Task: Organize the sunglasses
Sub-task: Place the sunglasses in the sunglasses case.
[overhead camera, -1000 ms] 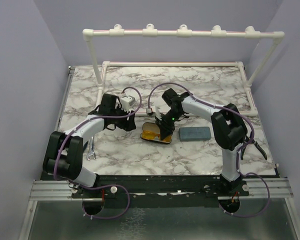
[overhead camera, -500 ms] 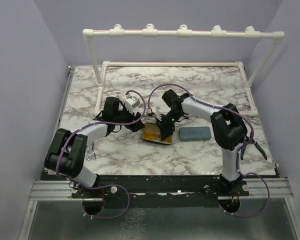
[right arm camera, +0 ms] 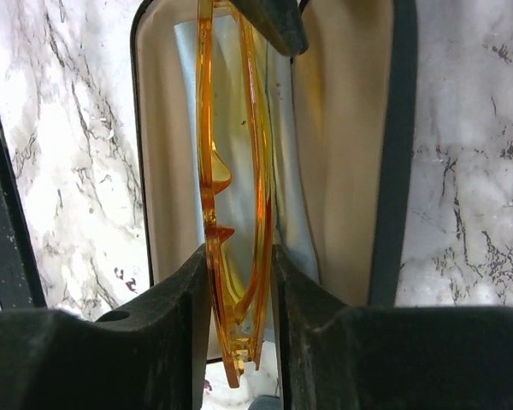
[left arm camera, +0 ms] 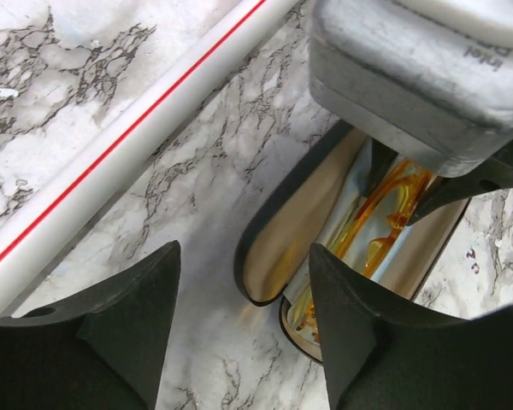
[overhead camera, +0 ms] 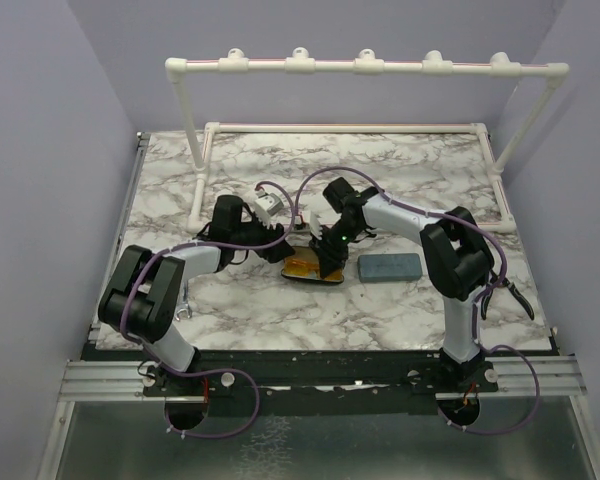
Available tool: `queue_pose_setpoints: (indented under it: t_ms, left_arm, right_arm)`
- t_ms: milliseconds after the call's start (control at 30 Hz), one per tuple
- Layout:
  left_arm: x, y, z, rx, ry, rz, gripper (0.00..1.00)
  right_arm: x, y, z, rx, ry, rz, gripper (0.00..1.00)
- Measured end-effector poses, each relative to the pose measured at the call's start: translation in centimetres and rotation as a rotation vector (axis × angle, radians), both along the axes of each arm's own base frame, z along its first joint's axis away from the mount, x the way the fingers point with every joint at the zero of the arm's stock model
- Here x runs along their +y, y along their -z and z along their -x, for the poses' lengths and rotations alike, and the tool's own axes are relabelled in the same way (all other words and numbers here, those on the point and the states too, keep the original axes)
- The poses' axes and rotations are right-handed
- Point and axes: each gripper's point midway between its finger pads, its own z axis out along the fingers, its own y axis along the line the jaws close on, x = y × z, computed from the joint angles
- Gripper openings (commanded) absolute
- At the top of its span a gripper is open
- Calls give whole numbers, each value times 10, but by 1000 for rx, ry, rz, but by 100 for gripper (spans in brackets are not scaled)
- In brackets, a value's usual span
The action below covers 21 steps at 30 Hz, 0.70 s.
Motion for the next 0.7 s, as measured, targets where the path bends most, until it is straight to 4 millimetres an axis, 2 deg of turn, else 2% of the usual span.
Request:
queue_pose_setpoints:
  t_ms: [167,333,533,700]
  left_arm:
    - [-7,-1,7,5,46,21,44]
    - [-11,-4,11,-18,90,31,35]
    - [-14,-4,11,-72,127,13,35]
    - [-14,-5,12,-99,147,-1,39]
  right_arm:
    - [2,1,-2,-11,6,3,34]
    - [3,2,-4,-27,9,11,34]
    - [3,5,-4,-27,16,11,37]
    - [2,4,-3,-40,17,1,37]
